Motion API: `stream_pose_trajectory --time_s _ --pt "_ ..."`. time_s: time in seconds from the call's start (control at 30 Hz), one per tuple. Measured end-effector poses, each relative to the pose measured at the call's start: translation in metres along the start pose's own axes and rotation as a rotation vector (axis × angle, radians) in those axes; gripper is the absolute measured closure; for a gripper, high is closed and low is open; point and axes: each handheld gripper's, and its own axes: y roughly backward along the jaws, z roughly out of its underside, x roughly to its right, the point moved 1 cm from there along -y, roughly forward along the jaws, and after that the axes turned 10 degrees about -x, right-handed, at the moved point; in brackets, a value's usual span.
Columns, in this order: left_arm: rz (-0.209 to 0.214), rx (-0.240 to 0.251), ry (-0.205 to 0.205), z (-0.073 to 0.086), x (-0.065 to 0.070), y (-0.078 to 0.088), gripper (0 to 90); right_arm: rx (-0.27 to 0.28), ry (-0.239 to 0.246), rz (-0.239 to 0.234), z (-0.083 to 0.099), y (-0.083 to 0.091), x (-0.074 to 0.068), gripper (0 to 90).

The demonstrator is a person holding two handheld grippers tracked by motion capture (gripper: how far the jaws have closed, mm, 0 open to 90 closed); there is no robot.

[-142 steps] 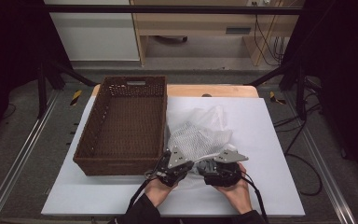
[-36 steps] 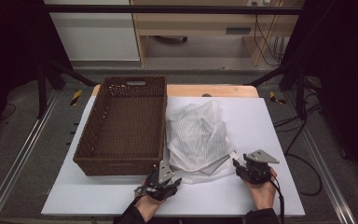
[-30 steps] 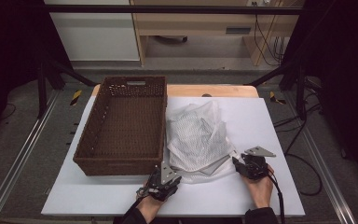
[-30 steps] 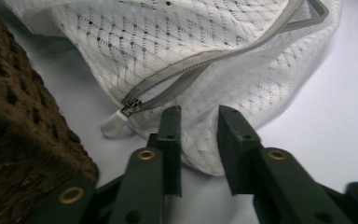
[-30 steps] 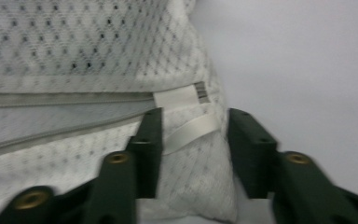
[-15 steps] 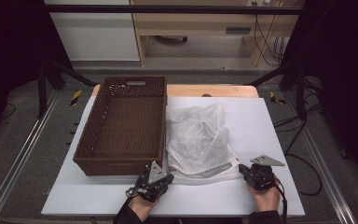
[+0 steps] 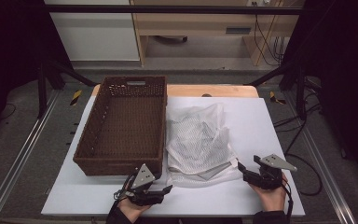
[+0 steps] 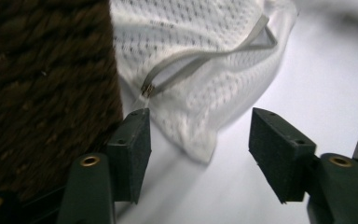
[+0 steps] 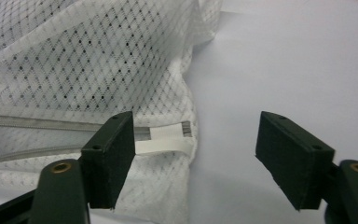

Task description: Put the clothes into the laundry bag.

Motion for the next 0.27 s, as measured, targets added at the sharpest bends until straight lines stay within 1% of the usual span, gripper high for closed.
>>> stream_pose_trajectory --time_s 0.1,0.17,0.27 --pt "-0.005 0.002 0.003 0.003 -0.004 0.005 35.4 0.001 -0.008 0.008 0.001 0.002 0.005 25.1" --pt "-0.018 0.009 0.008 0.005 -0.008 0.008 34.0 0.008 -0.009 0.023 0.001 0.004 0.007 23.7" --pt "-0.017 0.006 0.015 0.007 -0.013 0.012 33.0 0.014 -0.014 0.026 0.002 0.006 0.01 22.4"
